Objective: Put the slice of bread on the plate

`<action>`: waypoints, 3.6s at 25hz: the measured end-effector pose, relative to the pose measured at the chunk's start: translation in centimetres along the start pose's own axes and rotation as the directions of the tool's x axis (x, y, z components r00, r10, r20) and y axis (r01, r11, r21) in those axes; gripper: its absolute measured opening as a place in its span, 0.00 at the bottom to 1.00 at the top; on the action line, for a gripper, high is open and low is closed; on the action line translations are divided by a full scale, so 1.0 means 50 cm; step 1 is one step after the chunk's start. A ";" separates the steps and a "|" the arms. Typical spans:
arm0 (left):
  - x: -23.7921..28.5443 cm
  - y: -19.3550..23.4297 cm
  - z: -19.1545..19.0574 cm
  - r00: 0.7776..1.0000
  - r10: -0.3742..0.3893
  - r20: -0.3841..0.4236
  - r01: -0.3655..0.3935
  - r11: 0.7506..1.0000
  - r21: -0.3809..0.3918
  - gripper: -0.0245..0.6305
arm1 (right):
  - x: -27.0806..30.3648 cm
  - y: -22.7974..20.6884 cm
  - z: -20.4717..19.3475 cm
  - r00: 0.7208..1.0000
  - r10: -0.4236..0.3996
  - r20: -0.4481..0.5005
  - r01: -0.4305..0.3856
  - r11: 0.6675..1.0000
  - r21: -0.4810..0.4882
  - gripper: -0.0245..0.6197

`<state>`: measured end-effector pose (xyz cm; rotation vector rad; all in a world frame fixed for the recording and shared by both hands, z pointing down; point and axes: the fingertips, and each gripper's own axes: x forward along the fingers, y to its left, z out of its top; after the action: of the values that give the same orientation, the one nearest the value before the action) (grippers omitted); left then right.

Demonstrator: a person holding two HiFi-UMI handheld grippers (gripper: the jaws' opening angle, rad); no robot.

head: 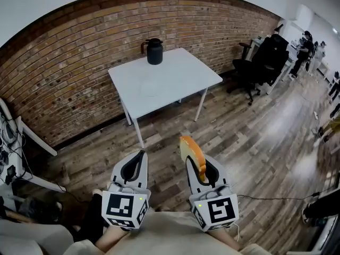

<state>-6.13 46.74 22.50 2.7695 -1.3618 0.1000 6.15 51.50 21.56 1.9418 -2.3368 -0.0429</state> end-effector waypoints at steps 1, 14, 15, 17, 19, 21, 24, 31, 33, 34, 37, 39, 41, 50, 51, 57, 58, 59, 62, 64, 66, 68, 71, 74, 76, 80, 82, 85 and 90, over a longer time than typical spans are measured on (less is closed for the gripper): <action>-0.002 0.013 -0.003 1.000 0.020 -0.006 -0.020 1.000 -0.003 0.05 | 0.002 -0.003 -0.004 1.000 0.003 -0.002 -0.003 1.000 0.004 0.19; 0.083 0.153 -0.011 0.991 0.133 -0.019 -0.133 0.991 -0.014 0.05 | 0.151 -0.037 -0.016 0.999 0.040 -0.013 -0.040 0.999 0.014 0.19; 0.104 0.168 -0.011 0.991 0.131 -0.014 -0.131 0.991 -0.014 0.05 | 0.176 -0.041 -0.015 0.999 0.039 -0.011 -0.039 0.999 0.008 0.19; 0.153 0.204 -0.011 0.992 0.125 -0.006 -0.125 0.992 -0.011 0.05 | 0.234 -0.046 -0.014 0.999 0.037 -0.007 -0.037 0.999 -0.002 0.19; 0.207 0.241 -0.010 0.994 0.112 0.000 -0.112 0.994 -0.009 0.05 | 0.296 -0.052 -0.013 1.000 0.031 -0.005 -0.031 0.999 -0.010 0.19; 0.264 0.275 -0.008 0.996 0.091 0.003 -0.091 0.996 -0.009 0.05 | 0.357 -0.064 -0.012 1.000 0.015 -0.003 -0.015 1.000 -0.016 0.19; 0.358 0.329 -0.004 0.999 0.053 -0.005 -0.053 0.999 -0.007 0.05 | 0.458 -0.086 -0.013 1.000 -0.015 -0.017 0.014 1.000 -0.010 0.19; 0.567 0.435 0.010 0.997 -0.036 -0.065 0.035 0.999 -0.019 0.05 | 0.674 -0.141 -0.014 0.994 -0.056 -0.091 0.057 0.998 0.011 0.19; 0.618 0.455 0.013 0.995 -0.060 -0.079 0.058 0.998 -0.025 0.05 | 0.721 -0.158 -0.017 0.991 -0.066 -0.113 0.069 0.997 0.018 0.19; 0.641 0.465 0.015 0.994 -0.070 -0.085 0.068 0.997 -0.024 0.05 | 0.743 -0.165 -0.017 0.990 -0.071 -0.121 0.074 0.997 0.020 0.19; 0.700 0.487 0.017 0.989 -0.102 -0.103 0.101 0.995 -0.021 0.05 | 0.798 -0.187 -0.017 0.987 -0.089 -0.135 0.094 0.995 0.025 0.19; 0.734 0.500 0.015 0.986 -0.124 -0.113 0.122 0.992 -0.024 0.05 | 0.833 -0.199 -0.020 0.984 -0.101 -0.145 0.106 0.994 0.028 0.19; 0.764 0.516 0.014 0.982 -0.142 -0.122 0.140 0.990 -0.026 0.05 | 0.869 -0.208 -0.021 0.982 -0.110 -0.153 0.116 0.993 0.032 0.19; 0.880 0.566 0.014 0.961 -0.242 -0.135 0.241 0.970 -0.023 0.05 | 0.985 -0.238 -0.012 0.971 -0.183 -0.156 0.190 0.981 0.032 0.19; 0.887 0.568 0.013 0.959 -0.249 -0.135 0.248 0.968 -0.022 0.05 | 0.990 -0.239 -0.013 0.969 -0.190 -0.157 0.197 0.980 0.034 0.19; 0.894 0.572 -0.003 0.956 -0.258 -0.143 0.253 0.966 -0.048 0.05 | 0.993 -0.241 -0.034 0.962 -0.198 -0.189 0.209 0.977 0.039 0.19; 0.892 0.574 -0.006 0.956 -0.254 -0.147 0.250 0.967 -0.049 0.05 | 0.994 -0.240 -0.036 0.962 -0.196 -0.191 0.207 0.978 0.039 0.19; 0.891 0.576 -0.008 0.956 -0.251 -0.150 0.246 0.968 -0.049 0.05 | 0.996 -0.240 -0.035 0.962 -0.193 -0.191 0.204 0.978 0.039 0.19; 0.889 0.582 -0.005 0.960 -0.236 -0.151 0.231 0.972 -0.051 0.05 | 1.007 -0.240 -0.027 0.967 -0.179 -0.184 0.189 0.981 0.038 0.19; 0.891 0.586 -0.001 0.963 -0.222 -0.153 0.216 0.975 -0.053 0.05 | 1.017 -0.238 -0.022 0.970 -0.157 -0.185 0.167 0.985 0.039 0.19; 0.893 0.586 -0.001 0.965 -0.210 -0.158 0.204 0.977 -0.055 0.05 | 1.023 -0.237 -0.018 0.973 -0.137 -0.187 0.146 0.989 0.038 0.19; 0.894 0.584 -0.004 0.965 -0.203 -0.165 0.196 0.979 -0.061 0.05 | 1.025 -0.238 -0.016 0.975 -0.122 -0.187 0.132 0.991 0.038 0.19; 0.895 0.577 -0.003 0.966 -0.198 -0.169 0.190 0.980 -0.064 0.05 | 1.024 -0.239 -0.018 0.977 -0.104 -0.187 0.112 0.993 0.034 0.19; 0.897 0.568 -0.008 0.966 -0.194 -0.171 0.187 0.981 -0.056 0.05 | 1.021 -0.242 -0.030 0.978 -0.082 -0.192 0.092 0.995 0.043 0.19; 0.897 0.558 -0.014 0.965 -0.194 -0.175 0.188 0.981 -0.052 0.05 | 1.019 -0.245 -0.043 0.978 -0.063 -0.198 0.075 0.996 0.055 0.19; 0.895 0.535 -0.020 0.966 -0.190 -0.174 0.185 0.982 -0.045 0.05 | 1.017 -0.252 -0.066 0.981 -0.018 -0.195 0.032 0.997 0.067 0.19; 0.896 0.525 -0.029 0.966 -0.190 -0.175 0.187 0.982 -0.029 0.05 | 1.018 -0.254 -0.084 0.981 0.003 -0.196 0.013 0.997 0.079 0.19; 0.896 0.514 -0.052 0.963 -0.184 -0.196 0.186 0.983 -0.008 0.05 | 1.021 -0.259 -0.113 0.978 0.033 -0.206 -0.013 0.995 0.098 0.19; 0.902 0.512 -0.091 0.957 -0.166 -0.237 0.174 0.985 0.013 0.05 | 1.038 -0.261 -0.148 0.975 0.082 -0.209 -0.061 0.993 0.103 0.19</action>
<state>0.92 -4.11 31.24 2.7778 -1.0713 0.4319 10.29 -1.55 30.96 1.7990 -2.3028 0.2741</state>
